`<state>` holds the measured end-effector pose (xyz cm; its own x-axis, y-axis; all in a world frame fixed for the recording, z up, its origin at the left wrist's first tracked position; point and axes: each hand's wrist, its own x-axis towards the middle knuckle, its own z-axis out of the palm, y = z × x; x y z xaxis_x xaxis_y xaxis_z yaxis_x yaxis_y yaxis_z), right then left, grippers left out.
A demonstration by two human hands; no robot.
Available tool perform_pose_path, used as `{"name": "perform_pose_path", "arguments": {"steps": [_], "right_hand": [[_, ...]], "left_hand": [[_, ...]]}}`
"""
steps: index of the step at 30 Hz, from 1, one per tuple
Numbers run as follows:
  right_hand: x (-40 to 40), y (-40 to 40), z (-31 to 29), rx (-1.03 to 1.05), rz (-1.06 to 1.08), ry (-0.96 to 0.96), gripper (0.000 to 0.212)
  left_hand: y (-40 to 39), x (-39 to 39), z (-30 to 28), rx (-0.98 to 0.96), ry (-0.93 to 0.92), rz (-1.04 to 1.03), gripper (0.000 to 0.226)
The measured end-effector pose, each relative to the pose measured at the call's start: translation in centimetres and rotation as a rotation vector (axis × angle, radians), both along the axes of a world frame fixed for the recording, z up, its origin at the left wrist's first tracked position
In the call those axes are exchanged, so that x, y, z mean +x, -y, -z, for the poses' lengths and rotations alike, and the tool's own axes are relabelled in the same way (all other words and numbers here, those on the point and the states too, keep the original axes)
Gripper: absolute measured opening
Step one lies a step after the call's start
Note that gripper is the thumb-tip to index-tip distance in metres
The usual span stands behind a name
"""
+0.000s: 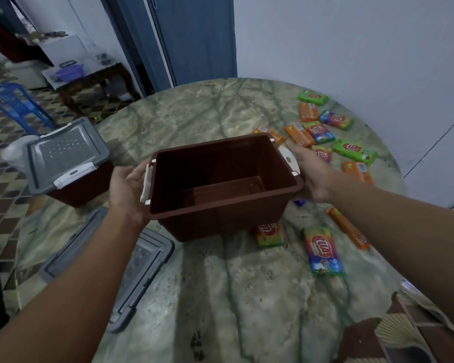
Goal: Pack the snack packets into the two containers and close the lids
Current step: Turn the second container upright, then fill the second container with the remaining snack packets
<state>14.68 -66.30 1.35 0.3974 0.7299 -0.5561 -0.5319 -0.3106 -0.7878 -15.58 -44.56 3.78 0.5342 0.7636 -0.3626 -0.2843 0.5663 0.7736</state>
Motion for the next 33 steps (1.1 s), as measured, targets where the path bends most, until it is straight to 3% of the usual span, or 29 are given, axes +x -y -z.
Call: {"name": "perform_pose_path", "arguments": {"steps": [4, 6, 10, 15, 19, 22, 26, 29, 33], "right_hand": [[-0.7, 0.4, 0.5, -0.027, 0.094, 0.053, 0.039], [-1.0, 0.5, 0.3, -0.018, 0.114, 0.095, 0.035], [-1.4, 1.0, 0.2, -0.010, 0.091, 0.239, 0.017], [-2.4, 2.3, 0.0, 0.026, 0.024, 0.286, 0.042], [-3.9, 3.7, -0.5, 0.014, -0.045, 0.404, 0.015], [-4.7, 4.8, -0.8, -0.057, -0.104, 0.478, 0.015], [-6.6, 5.8, -0.6, -0.132, -0.122, 0.515, 0.020], [-7.9, 6.3, 0.4, -0.179, -0.151, 0.527, 0.043], [-10.1, 7.4, 0.4, -0.223, -0.098, 0.537, 0.029]], "left_hand": [[0.0, -0.2, 0.4, 0.182, -0.203, 0.113, 0.043], [-0.3, -0.3, 0.8, 0.230, -0.217, 0.135, 0.054], [1.6, -0.7, 0.5, 0.250, -0.199, 0.260, 0.060], [2.3, -1.7, 1.1, 0.246, -0.272, 0.344, 0.070], [3.4, -3.6, 1.4, 0.158, -0.201, 0.426, 0.077], [3.9, -5.3, 1.6, 0.130, -0.310, 0.409, 0.079], [3.7, -6.6, 1.3, 0.178, -0.458, 0.402, 0.057], [4.0, -7.5, 0.8, 0.230, -0.542, 0.551, 0.034], [4.4, -8.1, 1.0, 0.420, -0.666, 0.706, 0.027]]}}
